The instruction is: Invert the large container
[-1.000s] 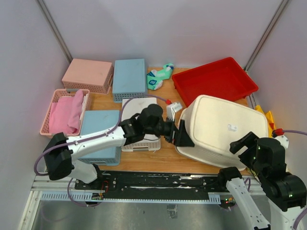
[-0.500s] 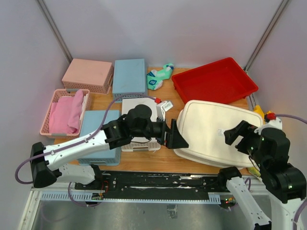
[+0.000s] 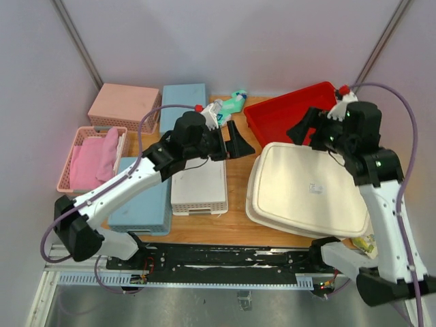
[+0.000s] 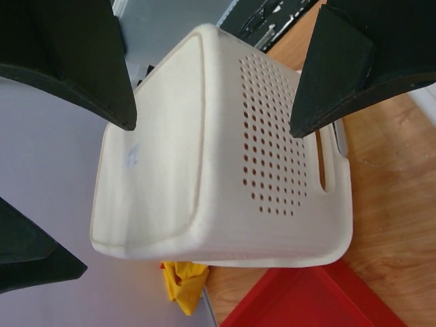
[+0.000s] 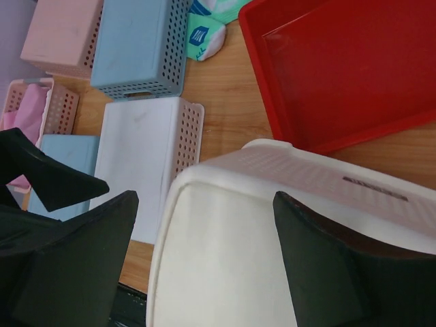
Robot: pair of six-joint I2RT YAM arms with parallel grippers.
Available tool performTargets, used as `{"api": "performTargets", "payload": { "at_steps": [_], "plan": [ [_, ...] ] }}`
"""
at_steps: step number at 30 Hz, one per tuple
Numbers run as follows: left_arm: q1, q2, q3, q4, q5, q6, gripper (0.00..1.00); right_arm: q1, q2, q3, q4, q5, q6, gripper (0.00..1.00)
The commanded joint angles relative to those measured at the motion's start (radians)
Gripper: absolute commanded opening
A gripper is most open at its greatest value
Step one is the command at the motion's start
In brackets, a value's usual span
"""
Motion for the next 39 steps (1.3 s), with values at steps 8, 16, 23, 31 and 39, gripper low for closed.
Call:
{"api": "performTargets", "payload": {
  "at_steps": [8, 16, 23, 31, 39],
  "plan": [
    [0.213, 0.419, 0.285, 0.060, 0.164, -0.045, 0.99, -0.010, 0.350, 0.193, 0.056, -0.359, -0.161, 0.83],
    [0.275, 0.786, 0.602, 0.019, 0.251, -0.059, 0.97, -0.011, 0.423, 0.190, 0.025, -0.460, -0.218, 0.83],
    [0.277, 1.000, 0.800, 0.005, 0.282, -0.093, 0.86, -0.011, 0.469, 0.205, -0.030, -0.477, -0.267, 0.83],
    [0.280, 1.196, 0.964, 0.048, 0.348, -0.171, 0.73, -0.011, 0.465, 0.151, -0.044, -0.556, -0.281, 0.83],
    [0.284, 1.277, 0.989, 0.159, 0.338, -0.274, 0.55, -0.009, 0.456, 0.137, -0.123, -0.630, -0.324, 0.83]
  ]
}}
